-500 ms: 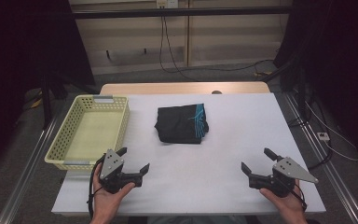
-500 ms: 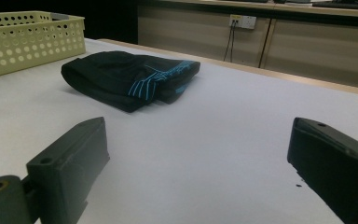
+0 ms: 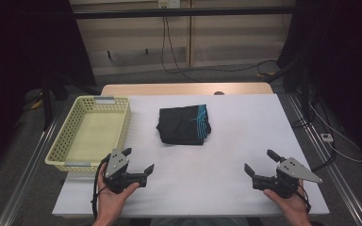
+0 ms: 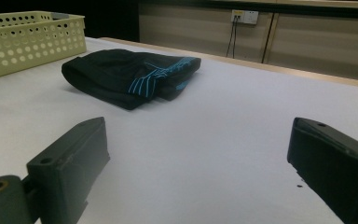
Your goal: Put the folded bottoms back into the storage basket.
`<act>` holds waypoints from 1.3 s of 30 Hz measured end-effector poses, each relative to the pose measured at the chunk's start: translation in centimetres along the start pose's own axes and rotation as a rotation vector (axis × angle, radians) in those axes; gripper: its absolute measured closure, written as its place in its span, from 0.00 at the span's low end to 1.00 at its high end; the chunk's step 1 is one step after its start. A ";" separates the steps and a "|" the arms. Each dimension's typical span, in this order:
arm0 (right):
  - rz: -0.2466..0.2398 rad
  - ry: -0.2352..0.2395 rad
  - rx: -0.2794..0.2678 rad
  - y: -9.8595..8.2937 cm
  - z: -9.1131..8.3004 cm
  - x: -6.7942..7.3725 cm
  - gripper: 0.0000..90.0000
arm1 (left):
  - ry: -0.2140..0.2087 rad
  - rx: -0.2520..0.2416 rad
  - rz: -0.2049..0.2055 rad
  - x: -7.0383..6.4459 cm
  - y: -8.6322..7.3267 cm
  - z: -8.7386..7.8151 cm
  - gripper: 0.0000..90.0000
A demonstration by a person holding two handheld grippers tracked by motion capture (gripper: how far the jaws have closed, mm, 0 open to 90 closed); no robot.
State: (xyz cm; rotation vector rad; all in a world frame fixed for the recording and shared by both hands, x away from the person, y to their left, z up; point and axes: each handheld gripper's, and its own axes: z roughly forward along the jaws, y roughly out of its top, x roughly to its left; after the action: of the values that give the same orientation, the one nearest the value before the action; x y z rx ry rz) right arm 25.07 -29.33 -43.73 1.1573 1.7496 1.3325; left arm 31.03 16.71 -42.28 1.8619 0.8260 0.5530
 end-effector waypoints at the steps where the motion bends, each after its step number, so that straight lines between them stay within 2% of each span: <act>1: 0.000 0.000 -0.002 0.0 0.0 0.0 0.06 | -0.013 0.008 0.005 -0.3 0.2 0.3 0.05; 6: 0.000 -0.001 -0.001 0.0 0.1 -0.1 0.06 | -0.010 0.012 0.008 -0.3 0.4 0.9 0.05; 8: -0.001 0.001 0.000 0.0 0.2 -0.2 0.06 | -0.018 0.011 -0.006 -0.2 0.5 1.1 0.05; 13: 0.011 -0.009 0.019 -0.1 0.7 -0.4 0.06 | 0.009 0.023 -0.027 0.5 0.7 1.6 0.05; 14: 0.017 -0.012 0.021 -0.1 0.7 -0.4 0.06 | 0.003 0.027 -0.026 0.6 0.8 1.7 0.05; 22: 0.023 -0.013 0.017 -0.1 0.6 -0.5 0.06 | 0.000 0.001 -0.023 0.7 1.9 1.9 0.05; 25: 0.027 -0.011 0.022 -0.3 0.7 -0.6 0.06 | 0.004 0.008 -0.015 0.8 2.3 2.4 0.05; 27: 0.039 -0.016 0.017 -0.3 0.7 -0.7 0.06 | 0.000 0.016 -0.026 1.1 2.8 2.9 0.05; 31: 0.035 -0.005 0.029 -0.3 1.1 -0.5 0.05 | 0.013 0.013 -0.025 1.5 3.3 3.6 0.05; 32: 0.026 0.000 0.031 -0.3 1.2 -0.5 0.05 | 0.013 0.013 -0.035 1.6 3.5 3.9 0.05; 35: 0.019 0.007 0.033 -0.3 1.3 -0.3 0.05 | 0.021 0.036 -0.028 1.9 3.9 4.3 0.05; 39: 0.027 0.004 0.037 -0.3 1.3 -0.3 0.05 | 0.015 0.039 -0.031 2.1 4.2 4.8 0.05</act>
State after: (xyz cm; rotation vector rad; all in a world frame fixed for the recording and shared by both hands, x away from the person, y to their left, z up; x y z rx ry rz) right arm 26.22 -29.11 -44.41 1.2035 1.7735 1.3245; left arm 37.00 14.20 -40.36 1.8793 0.8793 0.5357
